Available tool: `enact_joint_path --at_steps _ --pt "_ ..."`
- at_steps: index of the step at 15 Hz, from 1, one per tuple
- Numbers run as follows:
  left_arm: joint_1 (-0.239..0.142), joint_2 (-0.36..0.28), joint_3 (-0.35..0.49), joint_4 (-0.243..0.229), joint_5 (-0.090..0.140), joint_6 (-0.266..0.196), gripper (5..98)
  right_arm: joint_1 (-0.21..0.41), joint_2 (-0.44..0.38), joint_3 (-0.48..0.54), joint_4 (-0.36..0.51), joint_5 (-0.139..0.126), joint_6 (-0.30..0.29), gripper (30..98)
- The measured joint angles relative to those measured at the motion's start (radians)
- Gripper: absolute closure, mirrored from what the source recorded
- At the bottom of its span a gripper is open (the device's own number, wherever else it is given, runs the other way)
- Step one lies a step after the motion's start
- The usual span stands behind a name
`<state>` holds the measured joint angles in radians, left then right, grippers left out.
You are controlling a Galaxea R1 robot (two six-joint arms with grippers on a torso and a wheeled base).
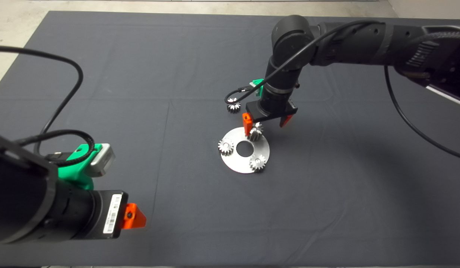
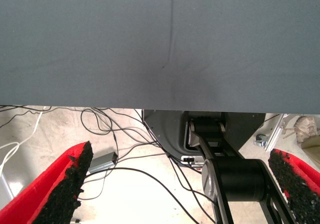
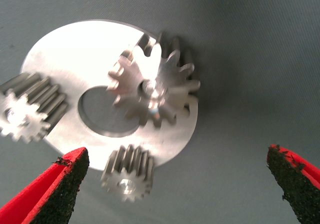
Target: Remove an incorrectly installed larger gear and replace it with the correct smaller gear
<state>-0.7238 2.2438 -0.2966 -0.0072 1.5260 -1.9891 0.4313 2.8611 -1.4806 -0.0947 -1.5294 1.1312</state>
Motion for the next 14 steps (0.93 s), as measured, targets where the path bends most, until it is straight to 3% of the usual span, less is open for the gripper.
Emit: enact_joint_path --at_steps 4,9,14 --pt "0.000 0.000 0.000 0.000 0.000 0.000 14.4 -0.013 0.013 -0.137 -0.030 0.000 -0.070 34.5" --pt "0.000 0.000 0.000 0.001 0.000 0.000 14.4 -0.033 0.062 -0.142 -0.048 0.004 -0.084 34.5" --pt "0.000 0.000 0.000 0.004 0.000 0.000 14.4 -0.041 0.062 -0.149 -0.058 0.000 -0.084 34.5"
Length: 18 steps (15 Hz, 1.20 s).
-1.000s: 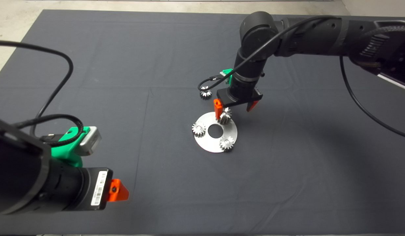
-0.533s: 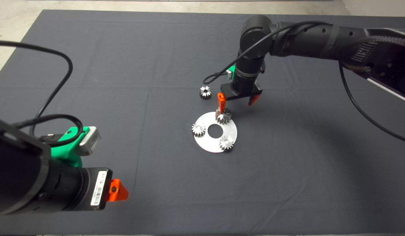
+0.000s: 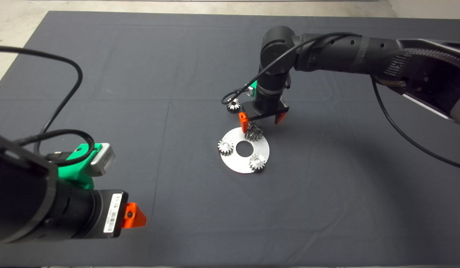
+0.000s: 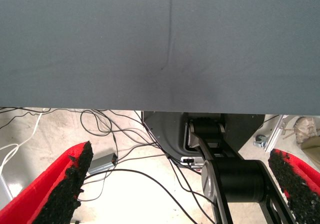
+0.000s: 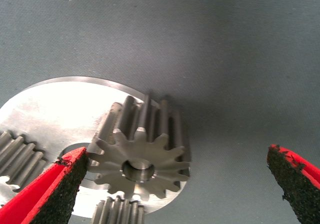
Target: Remove an incorrectly installed larger gear and replace it with the correct smaller gear
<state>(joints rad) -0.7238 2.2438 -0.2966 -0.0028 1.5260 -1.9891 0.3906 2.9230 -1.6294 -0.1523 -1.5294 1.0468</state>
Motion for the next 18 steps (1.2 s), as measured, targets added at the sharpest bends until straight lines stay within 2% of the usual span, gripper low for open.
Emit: enact_joint_path --at_steps 14,18 --pt "0.000 0.000 0.000 0.014 0.000 0.000 14.4 -0.058 0.003 0.002 -0.017 0.000 0.000 34.5" --pt "0.000 0.000 0.000 0.018 0.000 0.000 14.4 -0.059 0.003 0.003 -0.028 0.001 0.000 37.5"
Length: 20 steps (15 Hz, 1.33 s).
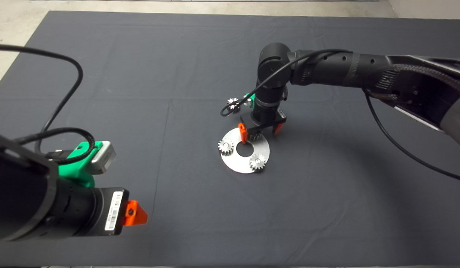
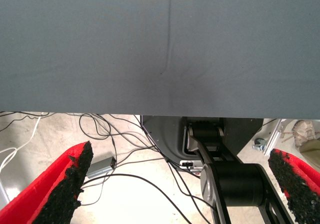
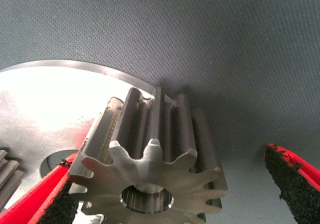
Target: Remove an incorrectly installed larger gear and replace it with the correct smaller gear
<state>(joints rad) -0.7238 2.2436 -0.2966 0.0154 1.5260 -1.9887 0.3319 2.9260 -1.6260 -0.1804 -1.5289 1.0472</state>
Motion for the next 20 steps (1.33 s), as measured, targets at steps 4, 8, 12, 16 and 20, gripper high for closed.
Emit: enact_joint_path --at_steps 4,8,12,16,20 --pt "0.000 0.000 0.000 0.006 0.000 0.000 14.4 0.000 0.000 0.000 -0.004 0.000 0.000 42.0" --pt "0.000 0.001 0.000 0.013 0.000 0.000 14.4 0.000 0.005 0.001 -0.007 -0.001 0.000 47.8" --pt "0.000 0.001 0.000 0.015 0.000 0.000 14.4 0.001 0.023 0.008 -0.015 0.000 0.000 57.8" --pt "0.000 0.001 0.000 0.016 0.000 0.000 14.4 0.001 0.039 0.010 -0.041 -0.002 0.000 62.6" --pt "0.000 0.000 0.000 0.016 0.000 0.000 14.4 0.000 0.045 0.011 -0.064 -0.013 0.000 69.2"
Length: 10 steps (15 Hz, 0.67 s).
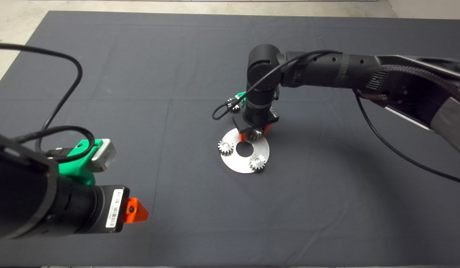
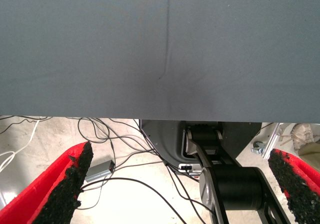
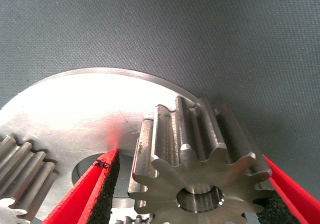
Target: Remove an incorrectly installed larger gear and replace it with the correct smaller gear
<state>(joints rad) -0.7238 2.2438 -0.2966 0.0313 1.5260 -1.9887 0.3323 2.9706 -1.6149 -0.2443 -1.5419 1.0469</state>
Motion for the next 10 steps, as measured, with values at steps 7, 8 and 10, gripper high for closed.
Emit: enact_joint_path --at_steps 7,8,10 --pt "0.000 0.000 0.000 0.000 0.000 0.000 14.4 0.000 -0.001 0.000 -0.018 -0.006 0.000 76.1" --pt "0.000 0.000 0.000 0.000 0.000 0.000 14.4 0.000 -0.001 0.000 -0.018 -0.006 0.000 76.3" --pt "0.000 0.000 0.000 0.000 0.000 0.000 14.4 0.000 -0.001 0.000 -0.018 -0.006 0.000 77.1"
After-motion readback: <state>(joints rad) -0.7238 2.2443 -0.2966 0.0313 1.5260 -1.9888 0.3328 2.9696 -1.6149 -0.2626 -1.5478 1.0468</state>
